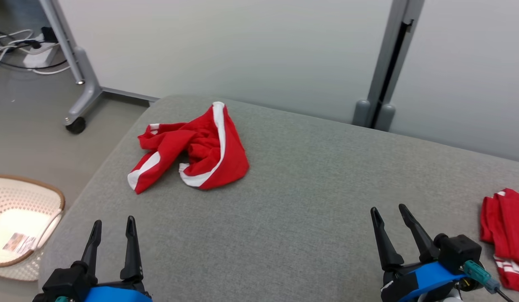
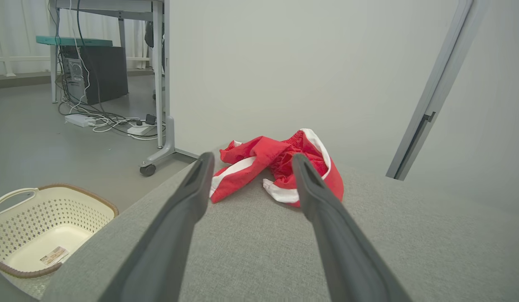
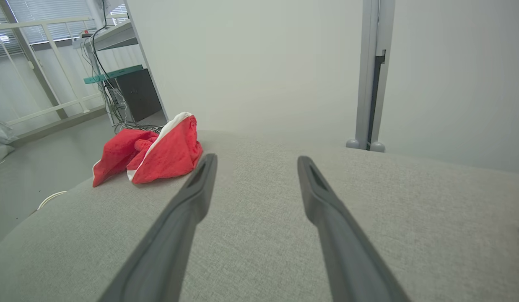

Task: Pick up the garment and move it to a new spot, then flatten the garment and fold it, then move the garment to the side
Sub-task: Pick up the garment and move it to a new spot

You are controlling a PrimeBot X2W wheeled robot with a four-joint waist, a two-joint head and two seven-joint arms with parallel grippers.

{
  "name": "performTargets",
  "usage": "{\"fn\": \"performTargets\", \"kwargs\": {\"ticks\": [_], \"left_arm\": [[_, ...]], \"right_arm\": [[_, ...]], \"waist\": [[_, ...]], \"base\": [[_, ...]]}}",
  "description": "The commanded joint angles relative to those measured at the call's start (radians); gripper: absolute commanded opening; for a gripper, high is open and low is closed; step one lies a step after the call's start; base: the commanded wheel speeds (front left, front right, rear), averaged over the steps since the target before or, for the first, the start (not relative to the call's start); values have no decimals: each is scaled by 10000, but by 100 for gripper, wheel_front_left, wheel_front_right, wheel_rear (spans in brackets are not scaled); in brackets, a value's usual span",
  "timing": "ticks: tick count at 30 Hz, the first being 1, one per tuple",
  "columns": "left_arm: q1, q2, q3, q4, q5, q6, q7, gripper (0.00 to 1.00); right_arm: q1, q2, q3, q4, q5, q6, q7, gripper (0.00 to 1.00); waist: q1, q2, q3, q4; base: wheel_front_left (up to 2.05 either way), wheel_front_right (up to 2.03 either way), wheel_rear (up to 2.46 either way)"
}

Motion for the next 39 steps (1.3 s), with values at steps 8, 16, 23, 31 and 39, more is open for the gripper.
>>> {"fn": "performTargets", "kwargs": {"ticks": [8, 16, 23, 31, 39], "left_arm": [[-67, 13, 244, 109, -67, -10, -26, 100], [-450, 198, 306, 374, -522, -10, 53, 100], [-2321, 1212, 29, 243, -894, -10, 2287, 100], [-4800, 2376, -22, 989, -2006, -10, 5147, 100], [-6466, 3187, 47, 2784, -3238, -10, 6928, 100]], "right_arm": [[-176, -30, 145, -14, 27, 2, -53, 100], [-220, -69, 262, -279, 49, 2, -53, 100], [-278, -31, 411, -540, 93, 2, -53, 100], [-427, -53, 528, -510, 53, 2, -50, 100], [-1071, -163, 720, -667, -4, 2, -50, 100]], "waist": [[0, -1, 155, 455], [0, -1, 158, 165], [0, -1, 95, -459], [0, -1, 619, -1851], [0, -1, 1937, -3306]], "base": [[0, 0, 0], [0, 0, 0], [0, 0, 0], [0, 0, 0], [0, 0, 0]]}}
